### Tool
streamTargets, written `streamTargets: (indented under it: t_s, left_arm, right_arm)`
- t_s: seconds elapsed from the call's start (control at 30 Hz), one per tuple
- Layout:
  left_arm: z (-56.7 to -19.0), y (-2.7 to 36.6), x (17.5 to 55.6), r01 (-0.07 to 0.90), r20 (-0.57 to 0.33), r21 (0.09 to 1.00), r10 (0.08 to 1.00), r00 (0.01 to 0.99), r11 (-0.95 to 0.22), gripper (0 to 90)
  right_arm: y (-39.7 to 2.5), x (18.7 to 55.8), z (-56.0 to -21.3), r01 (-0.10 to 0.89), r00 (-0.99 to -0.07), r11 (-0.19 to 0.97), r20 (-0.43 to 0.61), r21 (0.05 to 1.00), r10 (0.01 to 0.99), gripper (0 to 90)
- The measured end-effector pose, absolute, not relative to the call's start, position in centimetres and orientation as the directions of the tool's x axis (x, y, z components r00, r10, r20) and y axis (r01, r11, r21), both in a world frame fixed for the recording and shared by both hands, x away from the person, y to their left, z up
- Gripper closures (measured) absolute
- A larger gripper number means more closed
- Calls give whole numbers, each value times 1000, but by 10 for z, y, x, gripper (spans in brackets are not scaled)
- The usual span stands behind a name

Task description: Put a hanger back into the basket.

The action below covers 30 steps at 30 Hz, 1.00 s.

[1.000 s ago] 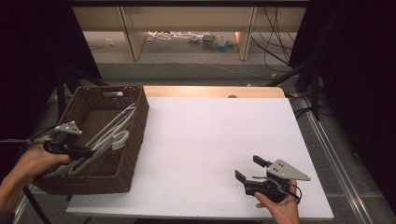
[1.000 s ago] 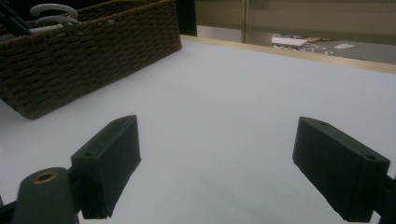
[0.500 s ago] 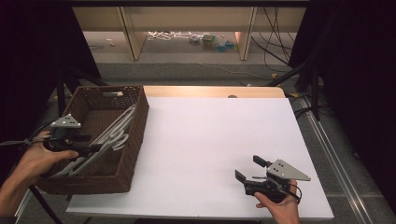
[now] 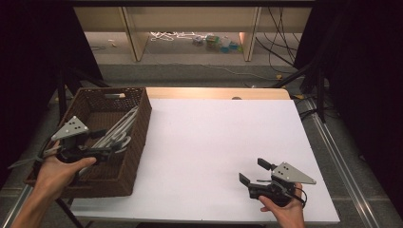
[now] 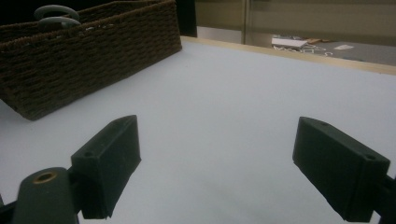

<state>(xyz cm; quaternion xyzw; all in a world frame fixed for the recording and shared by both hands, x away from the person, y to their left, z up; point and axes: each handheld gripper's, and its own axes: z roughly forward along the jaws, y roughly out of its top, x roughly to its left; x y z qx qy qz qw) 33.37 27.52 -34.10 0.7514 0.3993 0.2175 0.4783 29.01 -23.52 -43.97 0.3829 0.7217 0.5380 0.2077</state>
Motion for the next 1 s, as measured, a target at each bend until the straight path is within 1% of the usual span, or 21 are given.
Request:
streamTargets:
  t_s: [0.13,0.2,0.37,0.47,0.53,0.6,0.63,0.7,0.73,1.0]
  left_arm:
    - [-343,256,329,368,-73,908,789,610,-200,245]
    - [-345,247,327,354,-64,912,781,622,-207,244]
    - [-352,233,325,333,-75,925,767,638,-186,239]
    - [-357,224,324,309,-53,932,771,635,-190,237]
    - [-358,218,323,308,-65,934,761,645,-181,235]
    - [-359,212,323,285,-63,943,752,656,-170,233]
    - [-359,209,322,284,-66,944,749,659,-167,232]
    - [-361,202,323,253,-83,959,724,685,-129,224]
    - [-361,200,322,254,-95,960,716,691,-118,221]
    - [-374,180,319,223,-92,970,697,711,-99,198]
  right_arm:
    - [-234,291,-441,316,-629,118,114,941,769,158]
    - [-234,291,-441,313,-628,119,112,942,770,158]
    - [-234,291,-441,312,-628,117,113,943,770,158]
    - [-234,292,-441,290,-641,127,94,949,761,158]
    - [-234,292,-441,294,-640,128,96,947,762,158]
    - [-234,292,-441,296,-640,130,95,946,763,158]
    - [-234,290,-440,320,-631,124,113,939,767,158]
    - [-233,290,-441,313,-632,121,112,942,767,158]
    - [-234,290,-441,315,-630,121,112,941,769,158]
    - [-235,290,-440,319,-627,133,103,938,772,157]
